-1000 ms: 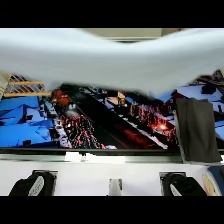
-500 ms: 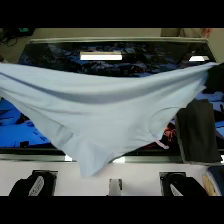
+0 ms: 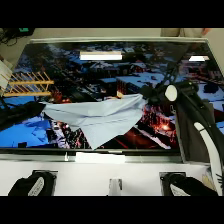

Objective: Fold the shirts.

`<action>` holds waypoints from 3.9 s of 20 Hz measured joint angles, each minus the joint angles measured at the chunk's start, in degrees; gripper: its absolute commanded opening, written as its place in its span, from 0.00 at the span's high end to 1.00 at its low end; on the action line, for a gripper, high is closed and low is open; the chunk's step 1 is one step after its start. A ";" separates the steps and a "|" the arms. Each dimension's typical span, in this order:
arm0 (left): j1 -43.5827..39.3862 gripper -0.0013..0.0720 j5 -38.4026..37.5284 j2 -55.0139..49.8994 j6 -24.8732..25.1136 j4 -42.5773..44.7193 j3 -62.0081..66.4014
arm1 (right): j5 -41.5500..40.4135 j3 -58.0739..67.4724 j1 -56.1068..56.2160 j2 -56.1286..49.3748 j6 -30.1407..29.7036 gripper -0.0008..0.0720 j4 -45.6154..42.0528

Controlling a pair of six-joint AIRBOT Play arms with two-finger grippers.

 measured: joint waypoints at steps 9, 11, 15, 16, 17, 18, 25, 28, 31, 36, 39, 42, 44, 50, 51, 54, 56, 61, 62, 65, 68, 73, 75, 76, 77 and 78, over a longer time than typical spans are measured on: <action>-0.87 0.93 1.09 -0.09 4.59 -0.63 -2.05 | 14.93 -2.19 -0.02 4.50 -18.05 0.21 11.82; -0.87 0.93 1.09 -0.11 4.76 -0.63 -2.10 | 14.67 -8.35 -0.02 4.68 -20.17 0.14 18.78; -0.90 0.93 1.03 -0.11 4.81 -0.70 -2.14 | 7.15 -20.22 0.00 2.73 -21.68 0.13 32.44; -0.90 0.93 0.79 -0.11 4.81 -0.72 -2.14 | 5.14 -22.03 0.00 1.92 -21.88 0.13 35.52; -0.90 0.93 0.66 -0.11 4.81 -0.72 -2.14 | 3.58 -23.34 0.00 0.96 -22.03 0.13 37.92; -0.90 0.93 0.50 -0.11 4.81 -0.74 -2.14 | 1.92 -24.39 0.00 -0.17 -22.16 0.14 40.19; -0.90 0.93 -0.17 -0.11 4.81 -0.76 -2.14 | -5.77 -26.71 0.13 -6.80 -24.46 0.15 52.85; -0.90 0.93 -0.28 -0.11 4.79 -0.76 -2.14 | -7.39 -26.77 0.11 -8.52 -24.94 0.21 56.02; -0.90 0.93 -0.37 -0.11 4.81 -0.74 -2.14 | -8.72 -26.95 0.13 -10.05 -26.69 0.76 58.05; -0.90 0.93 -0.42 -0.11 4.79 -0.74 -2.14 | -9.09 -26.56 0.11 -10.56 -31.17 0.96 60.41; -0.90 0.93 -0.55 0.07 6.16 -0.57 0.31 | -5.53 -22.03 0.02 -6.73 -36.70 0.96 57.46; -0.87 0.93 -0.42 0.17 7.76 0.28 9.64 | -2.43 -10.01 0.02 2.86 -39.45 0.95 45.42; -0.85 0.93 -0.35 0.22 8.28 0.61 19.87 | -2.78 1.20 0.02 11.28 -38.80 0.95 33.51; -0.85 0.93 4.24 0.50 6.64 0.79 52.59 | -6.62 27.08 -0.02 33.79 -24.76 0.95 -1.14; -0.87 0.93 4.37 0.76 5.53 0.76 55.69 | -5.84 28.81 -0.02 36.22 -22.99 0.95 -3.82; -0.90 0.93 2.47 1.05 3.43 0.96 60.92 | 1.53 31.45 0.02 40.35 -19.78 0.95 -9.16; -0.90 0.93 -1.46 0.66 3.23 2.86 62.40 | 5.16 32.30 0.07 41.68 -19.32 0.95 -11.34; -0.92 0.93 -11.67 -2.29 4.57 6.29 63.67 | 9.33 32.98 0.04 39.82 -21.75 0.95 -16.09; -0.92 0.93 -12.74 -3.41 4.81 6.40 63.45 | 10.60 33.00 0.04 38.45 -21.94 0.95 -17.18; -0.92 0.93 -15.87 -7.21 5.20 6.84 59.39 | 14.40 32.76 0.02 31.45 -21.14 0.95 -19.43; -0.92 0.93 -16.96 -11.78 5.25 7.34 48.59 | 15.82 29.77 0.02 21.53 -18.69 0.95 -20.55; -0.90 0.93 -12.33 -21.75 3.43 7.48 30.77 | 7.37 24.35 0.02 2.54 -9.18 0.95 -20.79; -0.90 0.93 -9.44 -26.38 2.99 6.95 28.30 | 4.02 23.63 0.00 -3.21 -4.85 0.95 -20.72; -0.92 0.93 -8.59 -28.63 2.71 6.60 27.63 | 2.62 23.45 0.00 -5.31 -2.95 0.95 -20.52; -0.90 0.93 -7.45 -30.58 2.64 5.97 27.21 | 1.42 23.28 0.00 -7.15 -1.20 0.95 -20.02; -0.90 0.93 -6.64 -32.26 2.60 5.38 26.91 | 0.42 23.17 0.00 -8.68 0.11 0.95 -19.37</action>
